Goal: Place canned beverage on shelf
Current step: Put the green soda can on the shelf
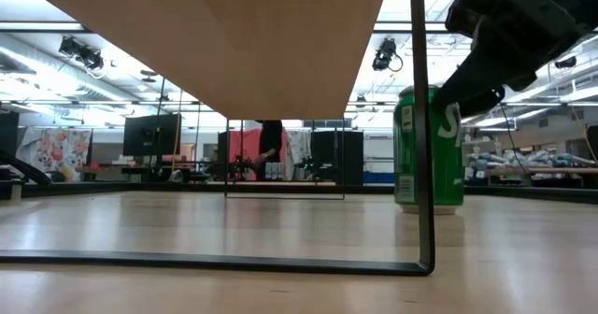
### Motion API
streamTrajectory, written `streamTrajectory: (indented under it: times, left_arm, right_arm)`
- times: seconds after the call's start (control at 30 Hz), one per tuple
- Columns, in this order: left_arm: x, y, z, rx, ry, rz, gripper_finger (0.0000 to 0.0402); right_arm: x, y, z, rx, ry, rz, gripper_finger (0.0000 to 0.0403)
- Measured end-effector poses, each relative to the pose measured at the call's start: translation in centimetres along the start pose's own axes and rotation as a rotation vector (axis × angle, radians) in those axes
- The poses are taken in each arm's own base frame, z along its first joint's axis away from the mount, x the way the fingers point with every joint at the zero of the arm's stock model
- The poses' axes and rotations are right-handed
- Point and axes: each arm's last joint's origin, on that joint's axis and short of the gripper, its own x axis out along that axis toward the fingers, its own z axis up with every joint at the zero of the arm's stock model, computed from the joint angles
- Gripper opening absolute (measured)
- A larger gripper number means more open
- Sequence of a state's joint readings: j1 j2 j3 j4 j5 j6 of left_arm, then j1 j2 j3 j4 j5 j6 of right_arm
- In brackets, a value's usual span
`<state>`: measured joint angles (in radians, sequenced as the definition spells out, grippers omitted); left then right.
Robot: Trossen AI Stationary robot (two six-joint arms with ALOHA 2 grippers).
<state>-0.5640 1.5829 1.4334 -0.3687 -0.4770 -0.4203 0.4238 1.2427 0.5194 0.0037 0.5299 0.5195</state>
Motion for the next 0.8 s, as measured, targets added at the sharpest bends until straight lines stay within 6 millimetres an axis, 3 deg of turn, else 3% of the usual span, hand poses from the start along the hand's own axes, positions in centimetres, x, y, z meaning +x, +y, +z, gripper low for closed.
streamTrajectory:
  times: [0.27,0.57,0.8]
  left_arm:
    - [-0.1,-0.1,-0.1,-0.011,0.005,-0.004,0.024]
    - [0.0,-0.1,-0.1,-0.012,0.004,-0.005,0.024]
    - [-0.1,-0.1,-0.1,-0.012,0.005,-0.005,0.024]
  right_arm:
    - [-1.2,0.5,0.1,-0.06,0.059,0.052,0.0382]
    - [-4.2,0.2,1.4,-0.456,0.015,0.174,0.0382]
    - [-3.5,-1.5,2.0,-0.385,0.034,0.171,0.0375]
